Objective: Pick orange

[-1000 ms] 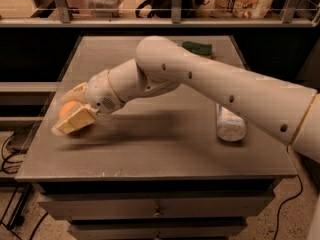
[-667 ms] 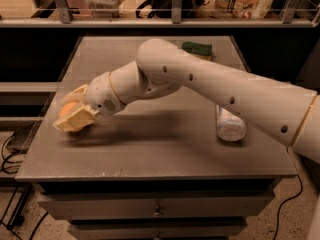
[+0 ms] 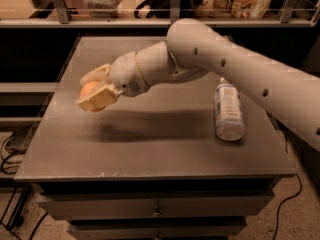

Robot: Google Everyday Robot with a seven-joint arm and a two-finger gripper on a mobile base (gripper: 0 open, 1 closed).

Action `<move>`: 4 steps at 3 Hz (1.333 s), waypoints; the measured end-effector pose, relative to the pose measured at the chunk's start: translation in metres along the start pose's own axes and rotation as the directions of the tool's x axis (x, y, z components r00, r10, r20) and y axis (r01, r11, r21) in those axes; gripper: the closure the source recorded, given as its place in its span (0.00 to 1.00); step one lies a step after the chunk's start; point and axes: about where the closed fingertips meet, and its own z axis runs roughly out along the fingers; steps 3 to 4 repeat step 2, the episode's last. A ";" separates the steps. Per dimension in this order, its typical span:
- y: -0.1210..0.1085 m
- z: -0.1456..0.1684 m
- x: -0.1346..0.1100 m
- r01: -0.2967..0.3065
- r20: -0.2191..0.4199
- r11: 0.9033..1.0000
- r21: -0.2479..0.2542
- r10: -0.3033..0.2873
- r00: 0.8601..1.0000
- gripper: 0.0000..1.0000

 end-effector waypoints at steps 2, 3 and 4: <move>-0.016 -0.077 -0.038 0.096 0.040 0.993 0.074 -0.100 0.994 1.00; -0.016 -0.077 -0.038 0.096 0.040 0.993 0.074 -0.100 0.994 1.00; -0.016 -0.077 -0.038 0.096 0.040 0.993 0.074 -0.100 0.994 1.00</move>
Offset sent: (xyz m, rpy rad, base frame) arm 0.0163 -0.0502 0.0485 0.0437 -0.0859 -0.0296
